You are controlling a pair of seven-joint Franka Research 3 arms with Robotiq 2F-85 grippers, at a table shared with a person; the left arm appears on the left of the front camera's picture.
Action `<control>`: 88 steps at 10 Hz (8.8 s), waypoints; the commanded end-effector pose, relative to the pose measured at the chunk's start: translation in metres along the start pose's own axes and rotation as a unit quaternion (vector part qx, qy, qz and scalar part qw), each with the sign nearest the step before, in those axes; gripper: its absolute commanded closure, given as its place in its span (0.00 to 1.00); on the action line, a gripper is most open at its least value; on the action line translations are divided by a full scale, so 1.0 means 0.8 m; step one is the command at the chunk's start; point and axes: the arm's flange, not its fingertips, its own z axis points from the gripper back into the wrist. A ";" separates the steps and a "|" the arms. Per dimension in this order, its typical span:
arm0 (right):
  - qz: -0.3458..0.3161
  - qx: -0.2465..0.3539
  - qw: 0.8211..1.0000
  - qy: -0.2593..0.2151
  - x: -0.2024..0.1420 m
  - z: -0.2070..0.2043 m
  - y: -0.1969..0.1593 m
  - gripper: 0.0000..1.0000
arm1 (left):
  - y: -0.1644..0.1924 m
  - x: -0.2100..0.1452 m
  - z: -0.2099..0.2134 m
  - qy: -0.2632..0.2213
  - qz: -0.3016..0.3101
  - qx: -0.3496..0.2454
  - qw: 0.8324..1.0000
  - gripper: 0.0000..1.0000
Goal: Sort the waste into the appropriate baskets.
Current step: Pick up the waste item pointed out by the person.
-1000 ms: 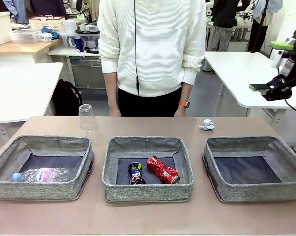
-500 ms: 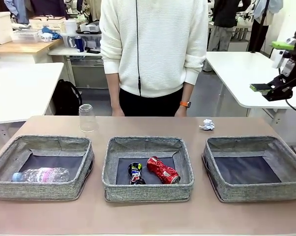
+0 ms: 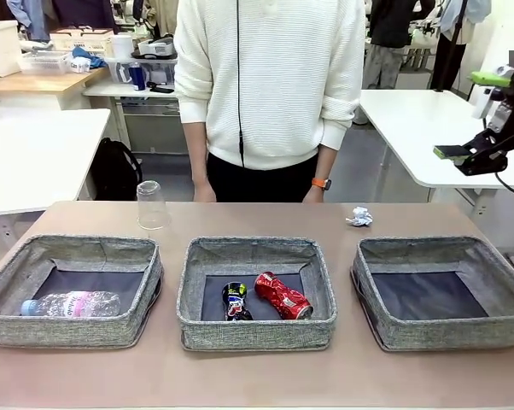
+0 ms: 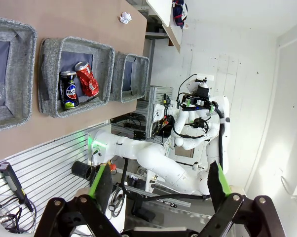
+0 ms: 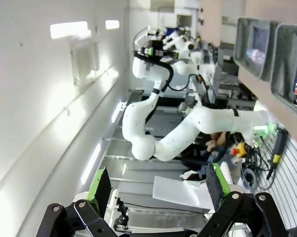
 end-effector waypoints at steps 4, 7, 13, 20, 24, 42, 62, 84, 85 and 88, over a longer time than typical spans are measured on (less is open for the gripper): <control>0.001 0.000 1.000 0.004 -0.003 0.000 0.003 0.00 | 0.000 -0.002 0.003 0.004 -0.009 0.003 1.000 0.00; 0.001 0.000 1.000 0.004 -0.003 0.000 0.003 0.00 | 0.000 -0.002 0.003 0.004 -0.009 0.003 1.000 0.00; 0.001 0.000 1.000 0.004 -0.003 0.000 0.003 0.00 | 0.000 0.000 0.000 0.000 0.000 0.000 1.000 0.00; 0.001 0.000 1.000 0.004 -0.003 0.000 0.003 0.00 | -0.053 -0.053 -0.049 -0.069 -0.599 -0.124 0.788 0.00; 0.001 0.000 1.000 0.004 -0.003 0.000 0.003 0.00 | -0.084 0.005 -0.090 -0.168 -0.752 0.140 0.622 0.00; 0.001 0.000 1.000 0.004 -0.003 0.000 0.003 0.00 | 0.184 0.278 -0.150 -0.044 -0.646 0.224 0.728 0.00; 0.001 0.000 1.000 0.004 -0.003 0.000 0.003 0.00 | 0.338 0.427 -0.293 0.029 -0.665 0.078 0.742 0.00; 0.001 0.000 1.000 0.004 -0.003 0.000 0.003 0.00 | 0.167 0.363 -0.208 -0.035 -0.589 0.189 0.785 0.63; 0.001 0.000 1.000 0.004 -0.003 0.000 0.003 0.00 | 0.114 0.344 -0.192 0.017 -0.539 0.233 0.809 0.63; 0.001 0.000 1.000 0.004 -0.003 0.000 0.003 0.00 | 0.023 0.298 -0.185 0.129 -0.387 0.298 0.863 0.63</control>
